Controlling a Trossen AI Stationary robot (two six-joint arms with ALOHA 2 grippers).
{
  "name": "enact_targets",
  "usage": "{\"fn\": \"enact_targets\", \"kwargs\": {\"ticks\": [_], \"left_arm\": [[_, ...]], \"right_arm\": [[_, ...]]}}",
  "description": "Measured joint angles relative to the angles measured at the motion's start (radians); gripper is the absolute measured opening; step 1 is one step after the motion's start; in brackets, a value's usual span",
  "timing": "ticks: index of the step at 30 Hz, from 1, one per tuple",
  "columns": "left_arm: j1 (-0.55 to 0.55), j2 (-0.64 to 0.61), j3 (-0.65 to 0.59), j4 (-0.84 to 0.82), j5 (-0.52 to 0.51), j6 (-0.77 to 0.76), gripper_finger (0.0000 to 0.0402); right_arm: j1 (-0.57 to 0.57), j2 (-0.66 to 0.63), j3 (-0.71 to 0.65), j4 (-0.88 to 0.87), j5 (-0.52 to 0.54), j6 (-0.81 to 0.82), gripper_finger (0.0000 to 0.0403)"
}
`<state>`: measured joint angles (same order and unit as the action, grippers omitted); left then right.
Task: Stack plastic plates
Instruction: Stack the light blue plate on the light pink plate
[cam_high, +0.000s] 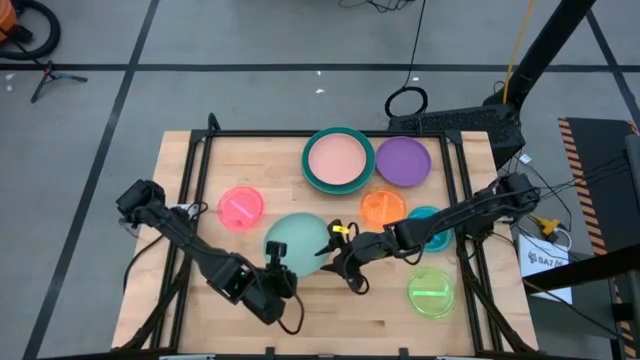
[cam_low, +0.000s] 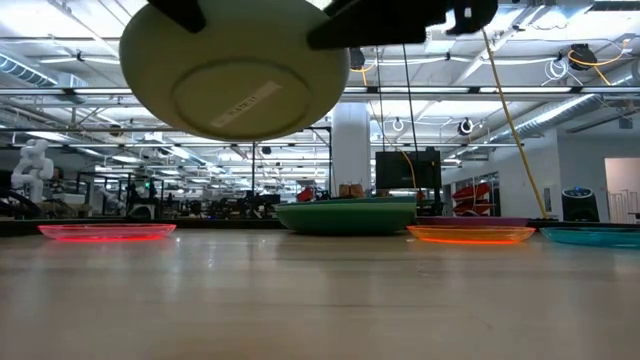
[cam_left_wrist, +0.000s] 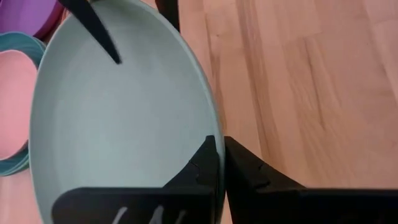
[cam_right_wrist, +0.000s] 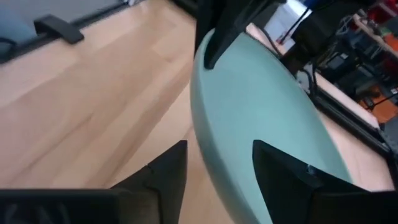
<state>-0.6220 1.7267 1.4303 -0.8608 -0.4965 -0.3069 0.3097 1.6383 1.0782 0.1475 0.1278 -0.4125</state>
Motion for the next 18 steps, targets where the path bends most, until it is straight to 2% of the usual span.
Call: {"fn": "enact_targets", "kwargs": {"ticks": [4,6,9,15,18], "left_arm": [[0.003,0.000,0.000,0.000,0.002,0.019,0.0011],[0.009,0.000,0.000,0.000,0.003,0.021,0.0014],[0.021,0.000,0.000,-0.004,0.003,0.016,0.0040],[0.028,0.000,0.000,-0.008,-0.032,-0.001,0.0114],[0.025,0.000,0.000,-0.034,-0.068,0.029,0.0143]], "right_arm": [[-0.001,0.011,0.000,0.004,0.002,-0.023,0.0129],[-0.001,0.012,0.000,-0.004,-0.004,-0.039,0.0089],[0.001,0.013,0.000,-0.024,-0.027,-0.087,0.0023],[0.010,0.014,-0.002,-0.020,0.003,-0.100,0.0009],[0.010,0.012,-0.001,-0.037,0.054,-0.109,0.0006]]}}
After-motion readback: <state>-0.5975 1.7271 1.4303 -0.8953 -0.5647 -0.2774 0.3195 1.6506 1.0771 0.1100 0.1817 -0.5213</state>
